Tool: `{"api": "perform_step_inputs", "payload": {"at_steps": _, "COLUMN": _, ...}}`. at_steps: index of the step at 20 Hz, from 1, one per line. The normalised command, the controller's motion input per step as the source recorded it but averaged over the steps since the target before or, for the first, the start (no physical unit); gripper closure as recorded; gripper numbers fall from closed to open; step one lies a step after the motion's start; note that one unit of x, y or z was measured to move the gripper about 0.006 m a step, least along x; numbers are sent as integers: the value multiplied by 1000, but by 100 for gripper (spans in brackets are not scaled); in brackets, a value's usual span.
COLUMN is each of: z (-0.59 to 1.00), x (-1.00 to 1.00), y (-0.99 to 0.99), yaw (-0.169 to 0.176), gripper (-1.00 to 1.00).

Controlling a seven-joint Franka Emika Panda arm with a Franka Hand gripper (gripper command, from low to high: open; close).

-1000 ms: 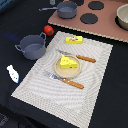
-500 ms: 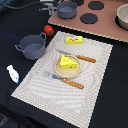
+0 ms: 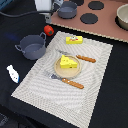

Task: Interact with the objects in diverse but meaningful ways.

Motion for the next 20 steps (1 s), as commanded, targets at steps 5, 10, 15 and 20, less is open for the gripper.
{"api": "perform_step_inputs", "payload": {"at_steps": 5, "z": -169, "x": 87, "y": -608, "yaw": 7, "gripper": -100}}
{"api": "perform_step_inputs", "payload": {"at_steps": 10, "z": -191, "x": 11, "y": -650, "yaw": 16, "gripper": -100}}
{"api": "perform_step_inputs", "payload": {"at_steps": 15, "z": -101, "x": 88, "y": -642, "yaw": 11, "gripper": -100}}
{"api": "perform_step_inputs", "payload": {"at_steps": 20, "z": -105, "x": 27, "y": -678, "yaw": 8, "gripper": -100}}
